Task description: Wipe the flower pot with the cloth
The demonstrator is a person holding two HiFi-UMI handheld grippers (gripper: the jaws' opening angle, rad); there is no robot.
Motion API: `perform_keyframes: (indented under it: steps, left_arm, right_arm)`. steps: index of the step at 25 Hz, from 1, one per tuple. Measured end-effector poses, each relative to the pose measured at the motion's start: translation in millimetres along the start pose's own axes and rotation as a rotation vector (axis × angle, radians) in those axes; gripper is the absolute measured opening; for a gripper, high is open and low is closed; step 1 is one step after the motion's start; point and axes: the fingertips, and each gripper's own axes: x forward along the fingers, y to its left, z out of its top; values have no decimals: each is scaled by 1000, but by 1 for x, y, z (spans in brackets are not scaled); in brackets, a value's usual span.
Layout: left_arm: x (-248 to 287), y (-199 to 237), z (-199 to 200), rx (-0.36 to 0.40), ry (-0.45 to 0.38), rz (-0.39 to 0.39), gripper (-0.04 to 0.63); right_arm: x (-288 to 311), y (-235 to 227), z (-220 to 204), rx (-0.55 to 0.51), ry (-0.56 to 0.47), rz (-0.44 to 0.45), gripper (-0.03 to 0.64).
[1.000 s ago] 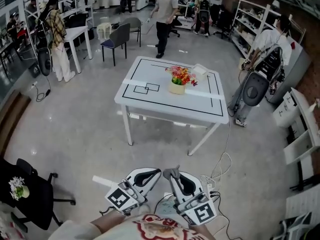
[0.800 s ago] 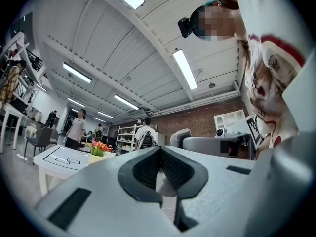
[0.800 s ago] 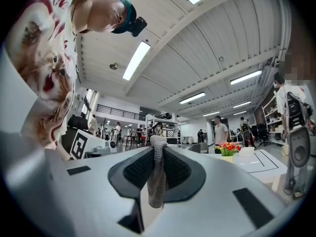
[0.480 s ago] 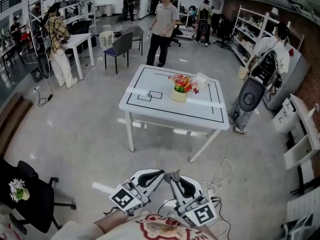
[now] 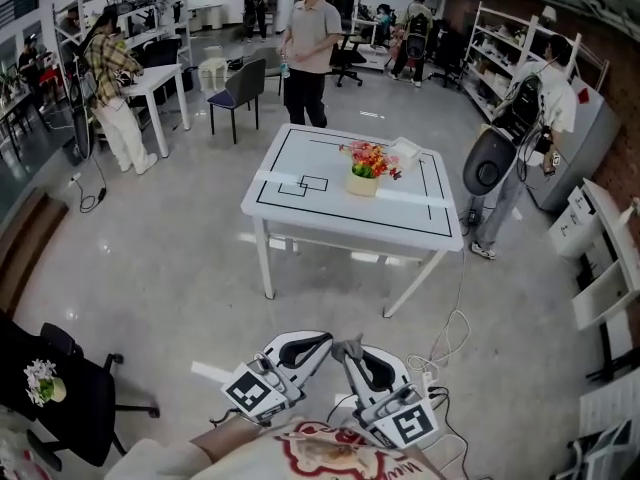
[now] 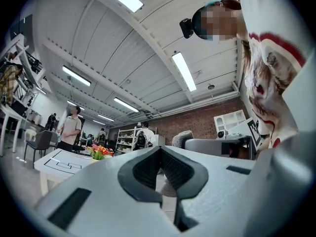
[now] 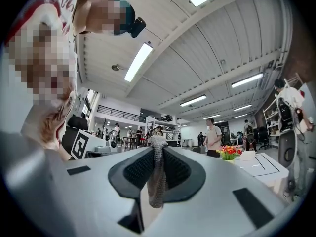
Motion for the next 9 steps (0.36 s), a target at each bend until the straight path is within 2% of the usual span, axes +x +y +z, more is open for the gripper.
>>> perform_keyframes:
  steps: [9]
  left_arm:
    - [-3, -5, -9, -2, 20, -15, 3]
  right_arm:
    - [-3, 7, -8, 9, 27, -4, 43]
